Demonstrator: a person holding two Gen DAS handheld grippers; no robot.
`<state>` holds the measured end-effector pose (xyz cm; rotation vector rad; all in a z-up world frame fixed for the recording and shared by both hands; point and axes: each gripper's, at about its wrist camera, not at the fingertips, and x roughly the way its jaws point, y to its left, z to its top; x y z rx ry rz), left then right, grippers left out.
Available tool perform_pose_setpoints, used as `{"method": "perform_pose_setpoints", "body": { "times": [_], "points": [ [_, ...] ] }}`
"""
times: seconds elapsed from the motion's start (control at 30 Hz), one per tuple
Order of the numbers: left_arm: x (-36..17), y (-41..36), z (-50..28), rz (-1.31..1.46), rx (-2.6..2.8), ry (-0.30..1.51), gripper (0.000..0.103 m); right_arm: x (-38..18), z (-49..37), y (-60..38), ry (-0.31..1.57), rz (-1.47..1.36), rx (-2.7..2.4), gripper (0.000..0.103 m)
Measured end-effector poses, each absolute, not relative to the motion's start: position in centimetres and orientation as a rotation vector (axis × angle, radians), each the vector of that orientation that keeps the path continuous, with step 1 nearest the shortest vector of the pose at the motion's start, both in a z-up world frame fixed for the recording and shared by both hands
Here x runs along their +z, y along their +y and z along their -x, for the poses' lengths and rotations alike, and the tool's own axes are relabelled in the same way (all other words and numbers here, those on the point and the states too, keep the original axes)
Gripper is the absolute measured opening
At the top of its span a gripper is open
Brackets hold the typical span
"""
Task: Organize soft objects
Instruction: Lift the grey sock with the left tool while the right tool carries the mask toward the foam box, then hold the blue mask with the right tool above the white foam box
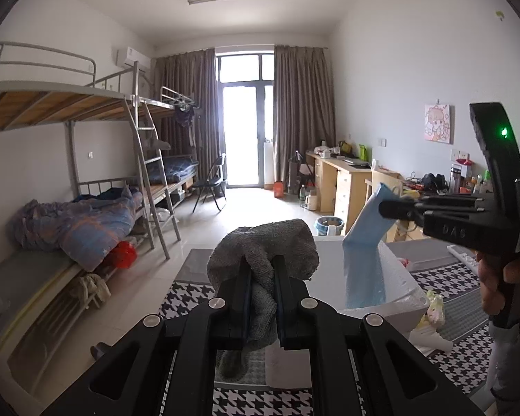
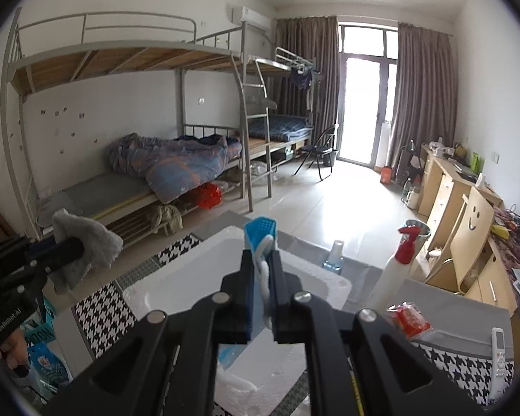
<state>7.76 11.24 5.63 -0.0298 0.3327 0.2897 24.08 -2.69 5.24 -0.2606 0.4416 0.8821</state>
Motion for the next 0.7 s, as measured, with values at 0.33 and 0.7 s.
{"method": "perform_pose_setpoints", "body": {
  "times": [0.33, 0.7],
  "points": [
    [5.6, 11.4, -7.0, 0.037, 0.29, 0.324, 0.012, 3.9, -24.3, -1.5, 0.503, 0.299, 0.872, 0.01],
    [5.5, 11.5, -7.2, 0.045, 0.275, 0.333, 0.012, 2.6, -24.9, -1.0, 0.574, 0.314, 0.874, 0.063]
  ]
}}
